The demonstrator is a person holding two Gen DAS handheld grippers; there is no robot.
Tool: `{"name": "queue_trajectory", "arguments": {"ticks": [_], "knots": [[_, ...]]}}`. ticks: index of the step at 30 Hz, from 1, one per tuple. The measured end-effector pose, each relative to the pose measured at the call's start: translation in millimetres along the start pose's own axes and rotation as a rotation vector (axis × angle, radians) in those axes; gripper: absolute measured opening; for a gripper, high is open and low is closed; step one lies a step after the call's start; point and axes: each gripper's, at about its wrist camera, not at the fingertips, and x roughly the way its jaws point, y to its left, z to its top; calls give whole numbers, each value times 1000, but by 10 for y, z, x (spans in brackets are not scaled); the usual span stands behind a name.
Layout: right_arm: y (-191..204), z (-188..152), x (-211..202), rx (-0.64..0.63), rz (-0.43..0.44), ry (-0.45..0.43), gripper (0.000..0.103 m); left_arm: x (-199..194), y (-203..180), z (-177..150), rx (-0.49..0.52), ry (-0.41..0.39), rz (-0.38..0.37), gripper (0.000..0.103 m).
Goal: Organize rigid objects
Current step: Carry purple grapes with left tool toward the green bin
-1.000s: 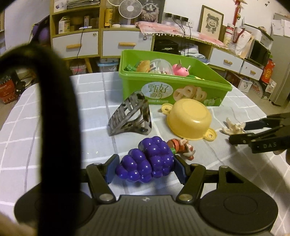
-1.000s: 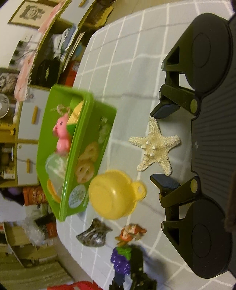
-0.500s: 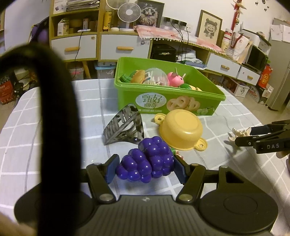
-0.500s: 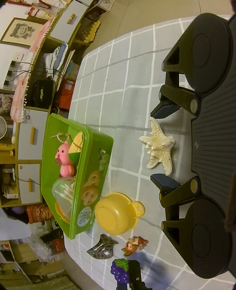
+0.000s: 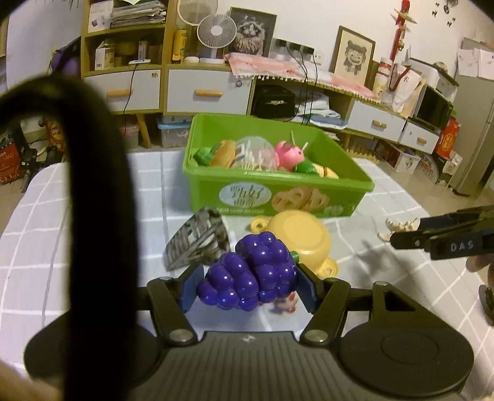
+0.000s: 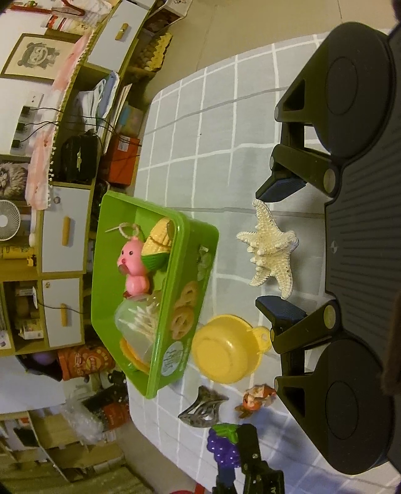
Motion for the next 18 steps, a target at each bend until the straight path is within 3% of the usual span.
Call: {"name": "queue_trajectory", "arguments": {"ticks": [13,18], "knots": [[-152,272,-55,72,36,-44,70,71,-164,325,3,-63,13,38],[-259,414,-131,145,79,-135,69,183,-146,568,-23,-90,25,38]]}}
